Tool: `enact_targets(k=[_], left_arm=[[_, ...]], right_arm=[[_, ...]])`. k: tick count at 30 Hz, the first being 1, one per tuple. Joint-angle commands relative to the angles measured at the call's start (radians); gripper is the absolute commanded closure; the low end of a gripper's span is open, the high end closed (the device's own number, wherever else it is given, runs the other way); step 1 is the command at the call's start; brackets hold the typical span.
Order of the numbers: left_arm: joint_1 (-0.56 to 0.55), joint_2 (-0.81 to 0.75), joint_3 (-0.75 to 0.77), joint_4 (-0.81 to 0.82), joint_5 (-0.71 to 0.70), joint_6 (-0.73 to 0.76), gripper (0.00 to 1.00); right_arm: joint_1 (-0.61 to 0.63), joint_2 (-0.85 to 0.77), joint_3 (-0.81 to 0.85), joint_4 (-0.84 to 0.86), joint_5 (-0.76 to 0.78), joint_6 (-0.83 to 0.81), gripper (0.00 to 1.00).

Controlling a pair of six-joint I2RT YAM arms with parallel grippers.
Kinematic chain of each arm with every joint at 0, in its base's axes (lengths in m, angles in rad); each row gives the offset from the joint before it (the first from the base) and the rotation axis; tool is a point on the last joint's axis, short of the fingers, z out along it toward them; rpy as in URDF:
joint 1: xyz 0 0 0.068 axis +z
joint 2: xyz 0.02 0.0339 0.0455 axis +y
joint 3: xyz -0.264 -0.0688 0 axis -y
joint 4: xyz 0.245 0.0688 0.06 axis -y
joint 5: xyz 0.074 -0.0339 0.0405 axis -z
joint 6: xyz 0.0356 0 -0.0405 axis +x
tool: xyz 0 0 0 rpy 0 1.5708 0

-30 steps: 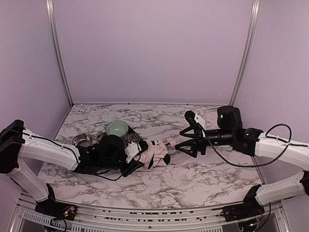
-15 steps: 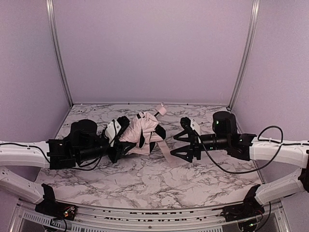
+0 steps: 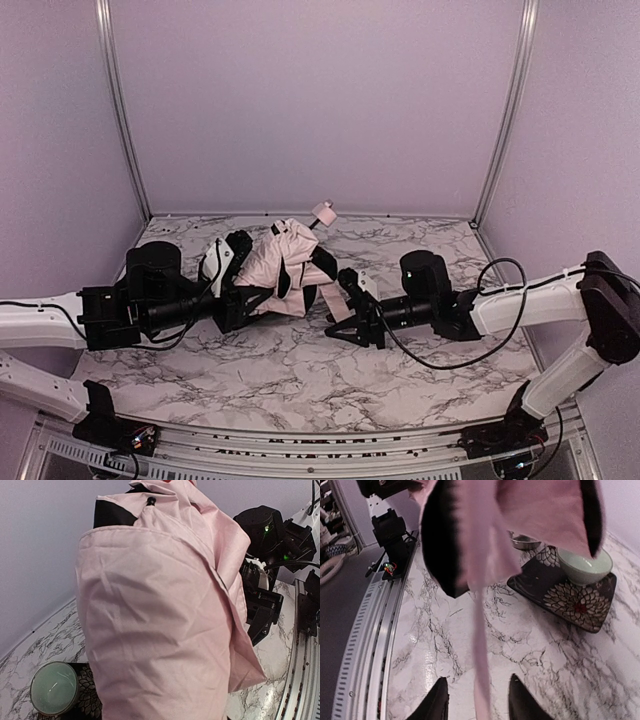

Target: Put away the umbrella

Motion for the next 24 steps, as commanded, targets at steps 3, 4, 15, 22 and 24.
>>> enact_targets(k=[3,4,15,22,24], left_arm=[[0.004,-0.037,0.024,0.045,-0.028,-0.039,1.00],[0.005,-0.042,0.023,0.042,-0.072,-0.041,1.00],[0.180,-0.092,0.000,-0.002,-0.179,-0.088,1.00],[0.182,-0.045,0.011,0.036,-0.223,0.007,1.00],[0.182,-0.062,0.016,0.067,-0.205,0.025,1.00]], right_arm=[[0.016,0.044,-0.014,0.144,-0.111,0.108,0.94],[0.016,0.037,-0.016,0.123,-0.121,0.098,0.98],[0.114,-0.087,-0.083,-0.092,-0.190,0.016,1.00],[0.177,-0.024,0.001,-0.239,-0.362,-0.019,1.00],[0.177,0.004,-0.002,-0.247,-0.383,-0.022,1.00]])
